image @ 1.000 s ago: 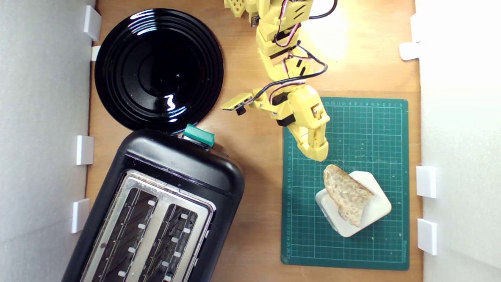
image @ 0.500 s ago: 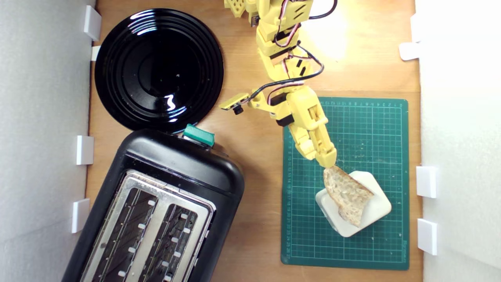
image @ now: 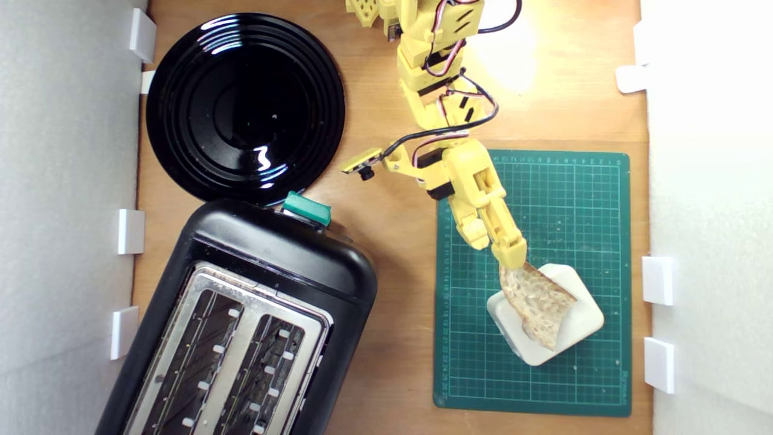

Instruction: Pick bread and place in toaster

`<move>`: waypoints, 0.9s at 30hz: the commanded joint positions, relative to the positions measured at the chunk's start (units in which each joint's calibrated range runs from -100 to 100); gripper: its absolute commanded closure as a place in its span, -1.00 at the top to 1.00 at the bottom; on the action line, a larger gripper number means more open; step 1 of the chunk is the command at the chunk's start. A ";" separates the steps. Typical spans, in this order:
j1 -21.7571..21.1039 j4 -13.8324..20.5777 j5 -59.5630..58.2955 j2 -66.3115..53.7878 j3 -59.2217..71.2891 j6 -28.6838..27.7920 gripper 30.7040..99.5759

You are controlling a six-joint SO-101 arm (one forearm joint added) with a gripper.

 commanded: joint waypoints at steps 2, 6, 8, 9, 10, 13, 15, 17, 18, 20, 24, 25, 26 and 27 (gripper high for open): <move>-0.81 -0.10 -2.04 -0.73 -2.36 -0.69 0.89; -1.05 -0.10 -1.95 -0.56 -4.45 -0.80 0.89; -1.61 -0.19 -1.95 1.02 -5.99 -0.69 0.89; -1.77 -0.19 -1.95 2.10 -6.72 -0.64 0.89; -2.34 -0.19 -2.04 3.77 -7.90 -0.59 0.89; -2.58 -0.19 -2.04 5.76 -9.80 0.09 0.89; -2.66 -0.19 -2.04 7.18 -11.26 0.77 0.89; -3.22 -0.19 -2.04 7.84 -12.44 0.88 0.89; -3.30 -0.28 -2.04 8.09 -12.89 0.82 0.89; -3.47 -0.28 -2.04 8.43 -13.71 0.72 0.89; -3.47 -0.28 -1.95 9.26 -15.43 0.61 0.89; -3.47 -0.28 -1.95 9.26 -15.80 0.61 0.89; -3.47 -0.28 -1.95 9.26 -16.16 0.56 0.89; -3.47 -0.28 -1.87 9.26 -16.61 0.56 0.89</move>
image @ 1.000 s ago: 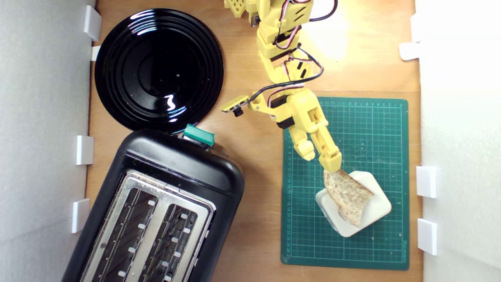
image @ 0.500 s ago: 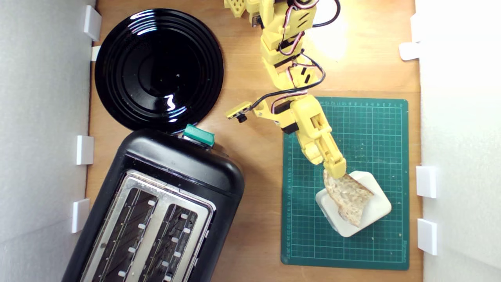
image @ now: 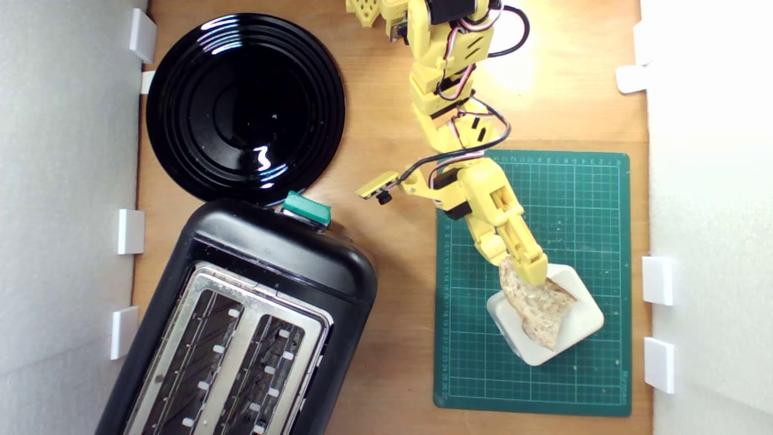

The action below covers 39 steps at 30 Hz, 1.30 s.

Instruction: Pick bread and place in toaster

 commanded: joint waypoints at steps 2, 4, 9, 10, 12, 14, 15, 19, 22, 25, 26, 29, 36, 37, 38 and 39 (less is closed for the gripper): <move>-0.72 -0.55 -1.87 -0.91 -3.47 0.04 0.89; -0.72 -0.55 -1.78 -0.91 -4.20 0.04 0.89; -0.72 -0.55 -1.78 0.17 -4.83 0.46 0.87; -0.72 -0.55 -1.87 0.51 -4.83 0.52 0.83; -0.72 -0.55 -1.87 0.51 -5.29 0.57 0.67; -0.72 -0.55 -1.87 0.51 -5.47 0.57 0.50; -0.72 -0.55 -1.87 0.51 -5.47 0.57 0.42; -0.72 -0.55 -1.87 0.67 -5.47 0.57 0.23; -0.72 -0.55 -1.87 0.67 -5.38 0.57 0.10; -0.72 -0.55 -1.87 0.76 -5.38 0.57 -0.04; -0.72 -0.55 -1.87 0.76 -5.38 0.57 -0.08; -0.72 -0.55 -1.87 0.76 -5.38 0.57 -0.19; -0.72 -0.55 -1.95 0.42 -5.20 0.57 -0.41; -0.72 -0.55 -1.87 0.42 -5.20 0.57 -0.44; -0.72 -0.55 -1.87 0.34 -5.20 0.57 -0.49; -0.72 -0.55 -1.87 0.34 -5.11 0.57 -0.50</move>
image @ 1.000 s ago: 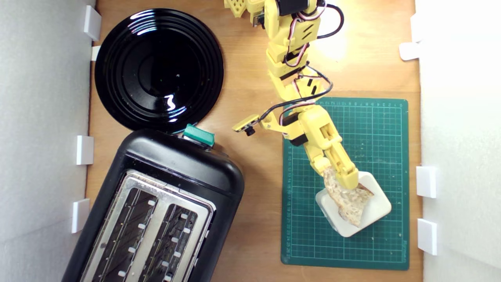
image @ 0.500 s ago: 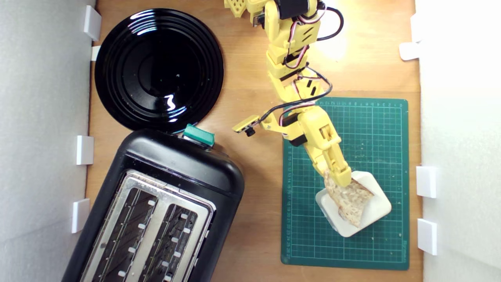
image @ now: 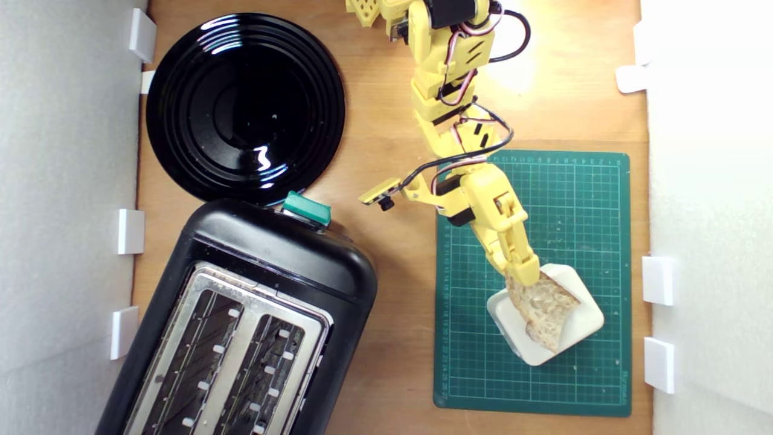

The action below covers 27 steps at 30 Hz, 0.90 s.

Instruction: Pick bread and place in toaster

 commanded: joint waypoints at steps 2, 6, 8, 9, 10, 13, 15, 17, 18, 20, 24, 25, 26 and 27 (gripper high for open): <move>-0.56 -0.46 -1.78 -1.34 -1.69 0.36 -0.48; -0.24 -0.46 -1.53 -3.50 -1.41 0.31 -0.50; -0.08 -0.46 -1.01 -7.33 -1.41 0.31 -0.50; 0.01 -0.55 -0.93 -9.57 -1.41 0.20 -0.50; 0.01 -0.55 -0.50 -12.07 -1.32 0.26 -0.50; 0.01 -0.55 6.50 -20.81 -1.32 -0.16 -0.50; -0.64 -0.55 16.73 -28.46 -1.32 -0.16 -0.50; -0.80 -0.55 27.14 -35.45 -1.32 -0.21 -0.50; -0.88 -0.55 31.24 -38.69 -1.32 -0.21 -0.50; -0.80 -0.46 38.75 -44.68 -1.50 -0.21 -0.50; -0.16 0.63 52.74 -57.74 -1.60 0.31 -0.51; -0.08 0.63 55.13 -59.91 -1.78 0.36 -0.51; 0.01 0.63 57.52 -61.90 -2.05 0.47 -0.51; 0.01 0.63 59.74 -64.07 -2.05 1.30 -0.51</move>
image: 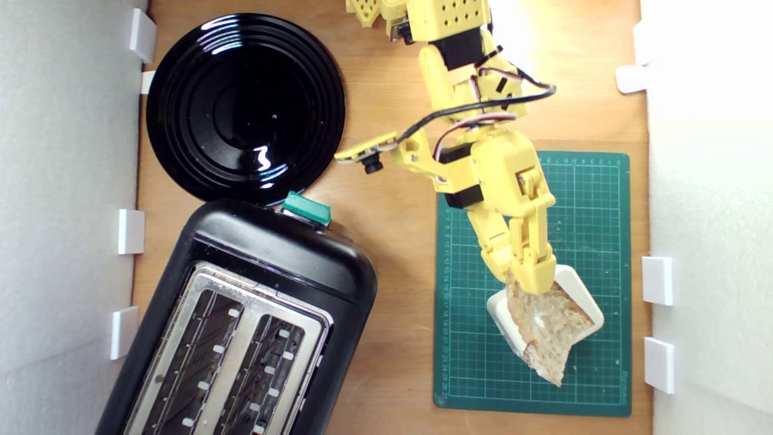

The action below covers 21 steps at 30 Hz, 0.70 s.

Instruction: Pick bread and place in toaster

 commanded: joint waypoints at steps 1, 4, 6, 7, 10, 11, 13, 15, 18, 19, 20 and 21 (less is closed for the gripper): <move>0.28 0.72 10.09 -13.23 -2.42 3.03 -0.51; 0.28 -0.37 14.87 -16.64 -2.96 7.42 -0.51; 0.28 -0.37 19.73 -17.14 -5.23 8.99 -0.51; 0.28 -0.37 23.32 -17.14 -7.23 9.51 -0.51; 0.28 -0.37 32.45 -17.47 -13.49 11.19 -0.51; 0.28 -0.37 35.26 -17.56 -15.67 12.29 -0.51; 0.28 -0.37 39.70 -17.89 -19.67 15.48 -0.51; 0.28 -0.37 42.43 -17.97 -22.39 18.67 -0.51; 0.28 -1.09 49.00 -18.47 -30.11 25.63 -0.51; 0.36 -2.73 50.71 -18.72 -32.01 27.35 -0.51; 1.09 -4.18 52.33 -18.89 -33.83 29.24 -0.51; 1.73 -5.26 53.35 -18.89 -34.74 30.34 -0.51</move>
